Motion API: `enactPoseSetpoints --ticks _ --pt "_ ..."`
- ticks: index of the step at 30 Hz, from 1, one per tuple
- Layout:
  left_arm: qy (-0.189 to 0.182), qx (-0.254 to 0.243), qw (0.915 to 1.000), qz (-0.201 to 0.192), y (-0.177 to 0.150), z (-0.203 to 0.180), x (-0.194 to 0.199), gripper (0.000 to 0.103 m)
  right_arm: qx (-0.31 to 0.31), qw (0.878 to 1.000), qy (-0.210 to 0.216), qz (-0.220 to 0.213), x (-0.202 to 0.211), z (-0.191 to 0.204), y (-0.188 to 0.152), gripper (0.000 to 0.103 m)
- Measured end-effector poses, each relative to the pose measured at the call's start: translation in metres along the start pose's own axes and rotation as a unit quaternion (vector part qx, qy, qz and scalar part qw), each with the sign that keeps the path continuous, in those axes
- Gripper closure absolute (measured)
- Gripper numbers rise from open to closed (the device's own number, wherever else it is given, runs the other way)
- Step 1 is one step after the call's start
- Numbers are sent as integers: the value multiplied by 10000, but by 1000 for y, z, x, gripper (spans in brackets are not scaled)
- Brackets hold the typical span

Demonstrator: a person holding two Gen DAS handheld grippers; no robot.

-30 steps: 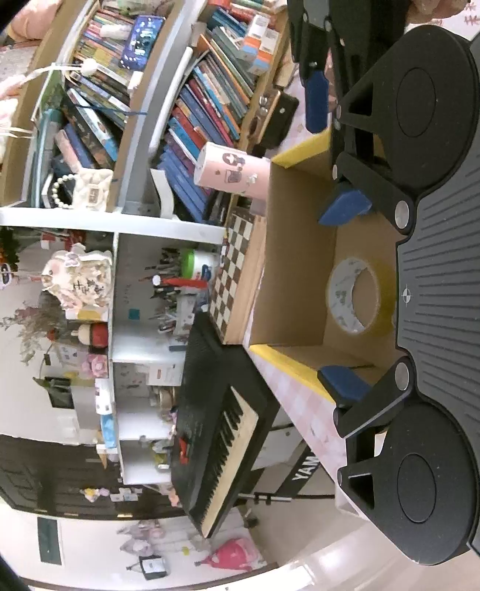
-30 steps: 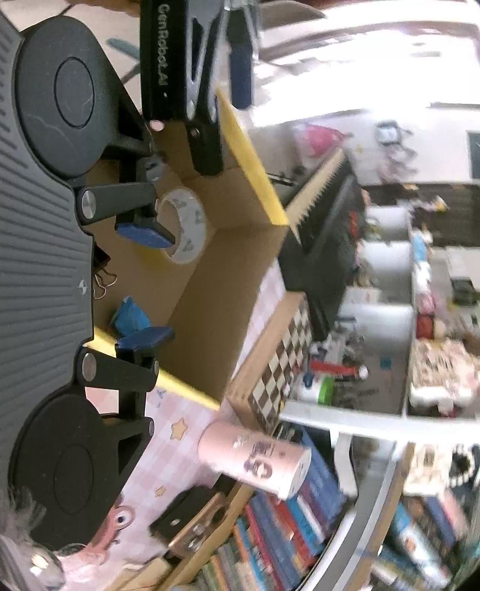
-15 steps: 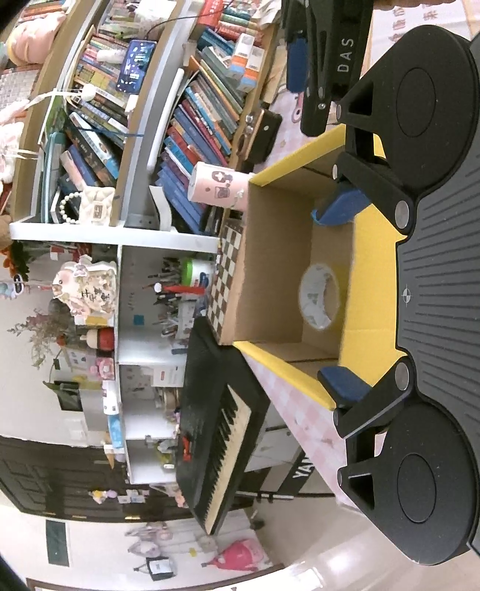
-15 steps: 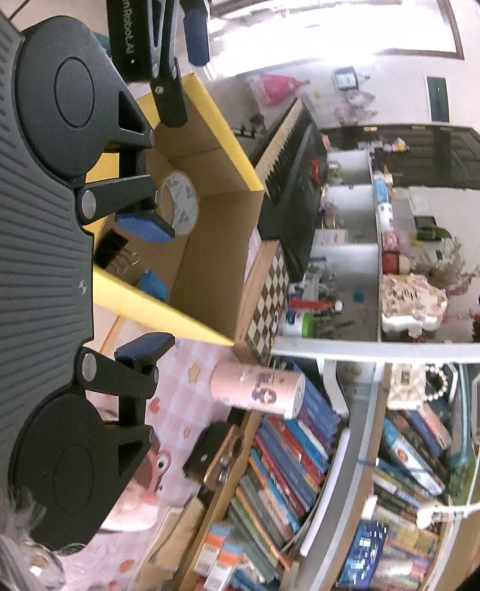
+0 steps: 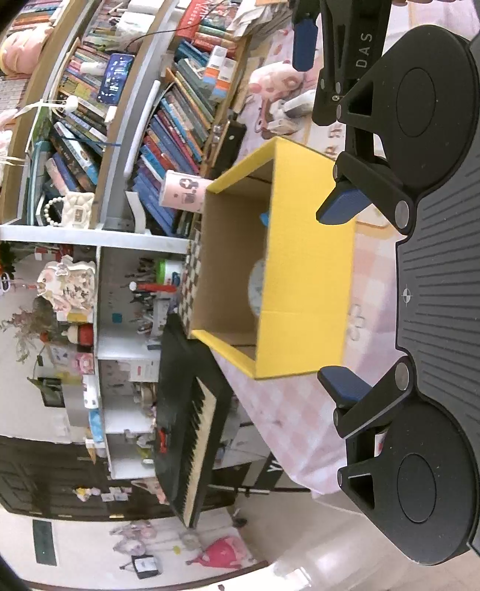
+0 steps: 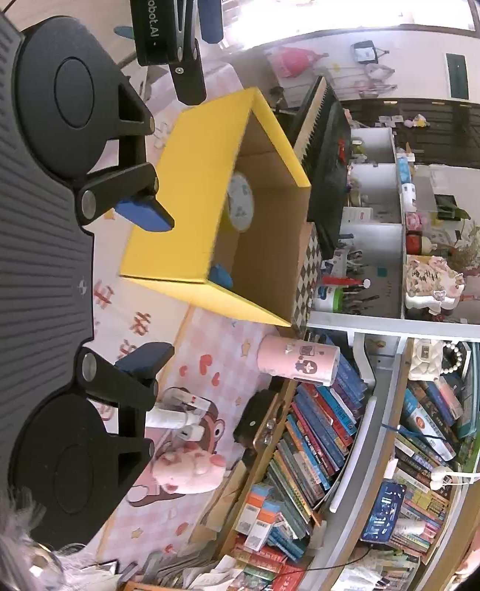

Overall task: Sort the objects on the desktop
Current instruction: 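Withdraw both grippers from the box back toward the table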

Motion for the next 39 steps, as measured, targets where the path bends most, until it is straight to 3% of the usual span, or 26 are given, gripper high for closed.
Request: enactPoseSetpoints --ticks 3,9,25,39 --pt "49 53 9999 103 -10 3 9 11 -16 10000 -20 28 12 7 -10 31" --pt "63 25 9996 292 -28 5 25 10 -112 9997 -145 130 32 18 -31 21" --pt "-603 -445 9966 346 -48 -17 49 9 -638 9947 -720 360 76 11 -75 18" --pt "-963 -718 9924 258 -42 -45 41 6 -960 9878 -1126 478 83 -12 -85 14"
Point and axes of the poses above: each gripper's, at about its wrist camera, not at the fingertips, and x roughly against the way its jaws point, z to its left, y to its top, the point moved 4 cm from there along -x, roughly the way its jaws point, and after that the axes turned 1 degree about z, right-handed, at the moved point
